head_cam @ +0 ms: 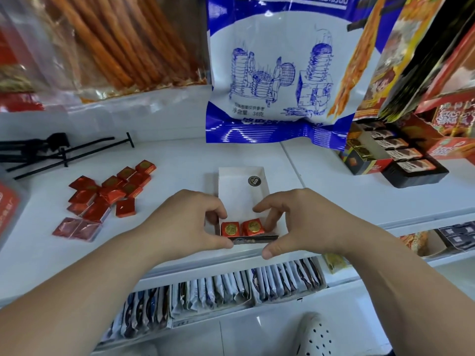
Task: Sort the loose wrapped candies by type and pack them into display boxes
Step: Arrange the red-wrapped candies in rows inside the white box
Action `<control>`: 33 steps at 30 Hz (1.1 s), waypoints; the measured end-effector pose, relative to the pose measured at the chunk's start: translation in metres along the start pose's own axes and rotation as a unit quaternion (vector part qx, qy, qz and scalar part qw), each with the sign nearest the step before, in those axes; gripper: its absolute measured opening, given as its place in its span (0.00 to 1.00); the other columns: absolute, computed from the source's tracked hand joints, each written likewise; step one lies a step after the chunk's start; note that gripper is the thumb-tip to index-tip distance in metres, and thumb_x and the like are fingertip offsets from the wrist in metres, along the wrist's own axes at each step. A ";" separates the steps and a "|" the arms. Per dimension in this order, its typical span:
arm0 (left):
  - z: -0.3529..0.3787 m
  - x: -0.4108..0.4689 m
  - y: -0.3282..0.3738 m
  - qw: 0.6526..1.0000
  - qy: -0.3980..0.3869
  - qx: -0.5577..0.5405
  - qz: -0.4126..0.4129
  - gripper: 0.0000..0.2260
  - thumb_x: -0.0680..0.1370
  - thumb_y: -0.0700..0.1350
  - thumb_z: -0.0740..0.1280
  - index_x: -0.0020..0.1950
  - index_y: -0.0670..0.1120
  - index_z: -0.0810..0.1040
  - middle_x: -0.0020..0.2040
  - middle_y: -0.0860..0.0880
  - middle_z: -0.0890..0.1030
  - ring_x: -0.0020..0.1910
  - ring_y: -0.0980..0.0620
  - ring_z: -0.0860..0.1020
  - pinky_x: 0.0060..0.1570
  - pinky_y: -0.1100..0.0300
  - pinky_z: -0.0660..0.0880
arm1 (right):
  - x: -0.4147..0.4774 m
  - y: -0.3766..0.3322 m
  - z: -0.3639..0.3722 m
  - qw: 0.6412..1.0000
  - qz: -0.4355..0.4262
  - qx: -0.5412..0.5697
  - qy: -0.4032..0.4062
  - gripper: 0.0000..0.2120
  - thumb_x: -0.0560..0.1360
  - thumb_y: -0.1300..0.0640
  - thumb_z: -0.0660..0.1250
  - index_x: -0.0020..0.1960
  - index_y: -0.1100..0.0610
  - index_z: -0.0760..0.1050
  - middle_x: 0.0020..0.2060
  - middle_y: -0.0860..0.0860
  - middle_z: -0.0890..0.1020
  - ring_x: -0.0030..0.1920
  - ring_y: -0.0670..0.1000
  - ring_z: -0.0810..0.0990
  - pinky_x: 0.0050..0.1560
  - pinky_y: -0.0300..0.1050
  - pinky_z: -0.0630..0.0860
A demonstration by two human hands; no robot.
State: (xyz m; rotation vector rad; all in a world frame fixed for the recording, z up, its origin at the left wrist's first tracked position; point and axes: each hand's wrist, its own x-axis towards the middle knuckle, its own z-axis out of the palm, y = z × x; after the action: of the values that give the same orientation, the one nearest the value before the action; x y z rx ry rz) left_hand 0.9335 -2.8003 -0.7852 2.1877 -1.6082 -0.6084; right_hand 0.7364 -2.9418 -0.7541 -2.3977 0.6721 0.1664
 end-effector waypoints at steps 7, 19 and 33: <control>0.001 -0.001 -0.007 1.000 -0.010 -0.015 0.013 0.23 0.63 0.60 0.79 0.55 0.59 0.81 0.40 0.63 0.78 0.41 0.63 0.76 0.38 0.71 0.69 | 0.007 0.002 0.018 0.999 -0.015 -0.026 0.036 0.21 0.68 0.49 0.78 0.60 0.44 0.79 0.47 0.39 0.84 0.40 0.31 0.76 0.42 0.32 0.70; -0.003 -0.008 -0.021 0.996 0.067 -0.046 0.044 0.28 0.66 0.61 0.76 0.65 0.60 0.76 0.51 0.61 0.79 0.44 0.59 0.75 0.47 0.61 0.75 | 0.013 -0.011 0.011 0.981 0.028 -0.090 0.169 0.29 0.67 0.34 0.72 0.66 0.40 0.73 0.43 0.40 0.83 0.38 0.38 0.77 0.45 0.41 0.75; -0.058 -0.081 -0.121 0.959 0.221 0.057 -0.165 0.12 0.66 0.60 0.74 0.43 0.54 0.82 0.41 0.55 0.78 0.39 0.54 0.77 0.39 0.58 0.75 | 0.062 -0.118 0.108 0.970 -0.159 -0.159 0.093 0.28 0.76 0.43 0.66 0.74 0.46 0.67 0.72 0.48 0.69 0.68 0.54 0.68 0.68 0.54 0.68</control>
State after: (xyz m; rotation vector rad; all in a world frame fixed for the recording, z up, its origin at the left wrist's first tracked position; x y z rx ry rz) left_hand 1.0411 -2.6862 -0.7886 2.4744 -1.0820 -0.0894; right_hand 0.8545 -2.8239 -0.7922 -2.8177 0.3513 -0.0951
